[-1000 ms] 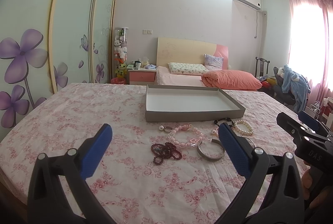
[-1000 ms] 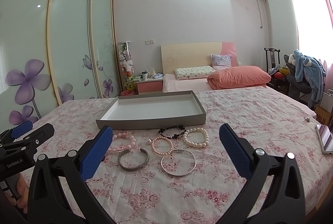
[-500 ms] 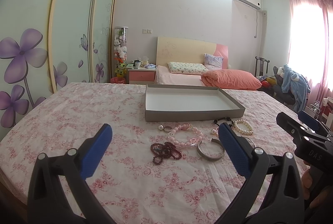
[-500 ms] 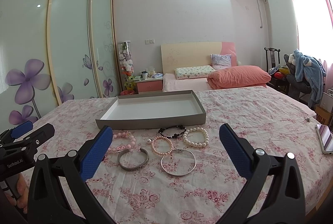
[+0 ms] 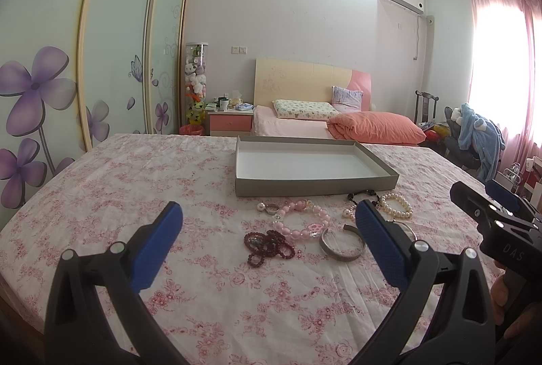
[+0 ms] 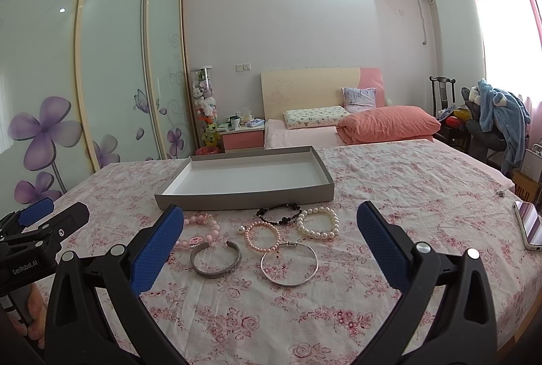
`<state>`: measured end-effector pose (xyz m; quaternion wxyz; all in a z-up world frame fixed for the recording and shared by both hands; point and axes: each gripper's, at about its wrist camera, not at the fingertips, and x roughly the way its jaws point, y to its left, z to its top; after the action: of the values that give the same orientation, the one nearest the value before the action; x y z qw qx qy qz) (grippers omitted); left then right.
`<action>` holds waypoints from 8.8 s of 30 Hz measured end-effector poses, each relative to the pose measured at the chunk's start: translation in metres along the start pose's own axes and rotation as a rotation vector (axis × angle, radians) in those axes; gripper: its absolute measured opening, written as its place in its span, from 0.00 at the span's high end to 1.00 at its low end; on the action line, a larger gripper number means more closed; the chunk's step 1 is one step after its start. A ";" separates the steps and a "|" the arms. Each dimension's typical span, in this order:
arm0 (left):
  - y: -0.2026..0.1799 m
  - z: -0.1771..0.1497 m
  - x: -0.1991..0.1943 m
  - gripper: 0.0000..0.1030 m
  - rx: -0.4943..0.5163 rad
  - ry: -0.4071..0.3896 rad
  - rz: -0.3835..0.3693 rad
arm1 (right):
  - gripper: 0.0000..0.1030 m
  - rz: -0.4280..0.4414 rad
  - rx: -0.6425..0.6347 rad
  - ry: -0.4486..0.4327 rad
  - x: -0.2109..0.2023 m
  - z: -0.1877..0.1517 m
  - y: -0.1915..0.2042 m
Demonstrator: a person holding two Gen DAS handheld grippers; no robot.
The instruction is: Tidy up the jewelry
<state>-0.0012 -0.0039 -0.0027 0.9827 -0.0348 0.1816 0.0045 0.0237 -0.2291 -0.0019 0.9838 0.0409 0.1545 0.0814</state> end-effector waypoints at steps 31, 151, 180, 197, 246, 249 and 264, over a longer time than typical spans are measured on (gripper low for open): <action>0.021 -0.024 0.113 0.04 0.000 0.438 0.001 | 0.02 -0.059 -0.040 0.580 0.116 -0.044 -0.018; -0.004 0.098 0.189 0.91 0.045 0.203 0.017 | 0.32 -0.048 -0.033 0.183 0.153 0.073 -0.019; -0.012 0.103 0.329 0.91 0.039 0.270 0.002 | 0.31 -0.047 -0.041 0.294 0.293 0.066 -0.010; 0.000 0.106 0.319 0.72 0.025 0.237 0.054 | 0.23 -0.040 -0.025 0.275 0.268 0.072 -0.013; 0.020 -0.001 0.215 0.74 0.089 0.503 -0.044 | 0.23 -0.153 0.010 0.454 0.166 -0.004 -0.073; 0.017 -0.001 0.220 0.77 0.092 0.509 -0.047 | 0.23 -0.153 0.012 0.460 0.168 -0.005 -0.073; 0.022 -0.001 0.231 0.87 0.076 0.532 -0.002 | 0.23 -0.154 0.022 0.470 0.170 -0.007 -0.074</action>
<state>0.2139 0.0166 -0.0871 0.9011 0.0019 0.4334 -0.0125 0.1924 -0.2724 -0.0671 0.9236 0.0196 0.3826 0.0118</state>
